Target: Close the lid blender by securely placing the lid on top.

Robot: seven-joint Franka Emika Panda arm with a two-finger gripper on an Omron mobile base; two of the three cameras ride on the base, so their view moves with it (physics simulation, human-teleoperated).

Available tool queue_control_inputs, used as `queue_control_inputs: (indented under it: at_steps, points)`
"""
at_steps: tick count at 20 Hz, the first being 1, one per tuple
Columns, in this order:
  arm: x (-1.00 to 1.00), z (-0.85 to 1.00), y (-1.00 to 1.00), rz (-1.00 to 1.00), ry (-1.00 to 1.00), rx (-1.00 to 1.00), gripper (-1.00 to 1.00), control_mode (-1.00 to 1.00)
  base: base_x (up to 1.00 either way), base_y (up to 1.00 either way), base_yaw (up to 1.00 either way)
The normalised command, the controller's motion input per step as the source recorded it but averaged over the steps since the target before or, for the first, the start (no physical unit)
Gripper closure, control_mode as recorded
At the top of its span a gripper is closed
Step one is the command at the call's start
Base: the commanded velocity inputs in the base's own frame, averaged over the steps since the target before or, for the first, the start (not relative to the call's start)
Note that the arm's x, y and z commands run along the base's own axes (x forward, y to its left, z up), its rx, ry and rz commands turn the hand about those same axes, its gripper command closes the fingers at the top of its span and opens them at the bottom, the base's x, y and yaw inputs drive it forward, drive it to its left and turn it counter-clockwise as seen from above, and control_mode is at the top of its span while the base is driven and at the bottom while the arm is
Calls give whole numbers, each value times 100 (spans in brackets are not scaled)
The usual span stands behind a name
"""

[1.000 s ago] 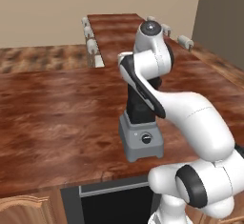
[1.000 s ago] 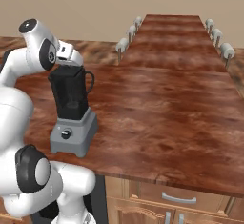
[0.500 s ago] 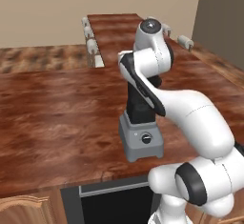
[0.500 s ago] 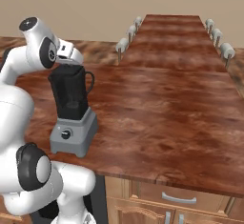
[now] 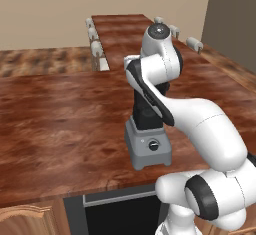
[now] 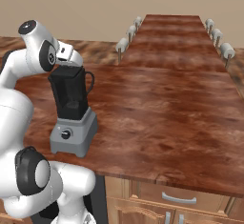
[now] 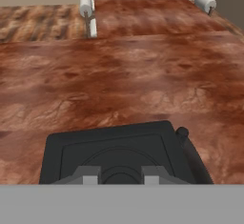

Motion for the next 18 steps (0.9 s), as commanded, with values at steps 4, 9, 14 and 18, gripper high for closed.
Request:
queue_control_inputs:
  at_steps: [4,9,14,18]
  points:
    - [0,0,0,0,1,0,100,-100,0,0,0]
    - [0,0,0,0,5,0,100,-100,0,0,0]
    - [0,1,0,0,7,0,100,-100,0,0,0]
    - [-5,0,0,0,5,0,100,-100,0,0,0]
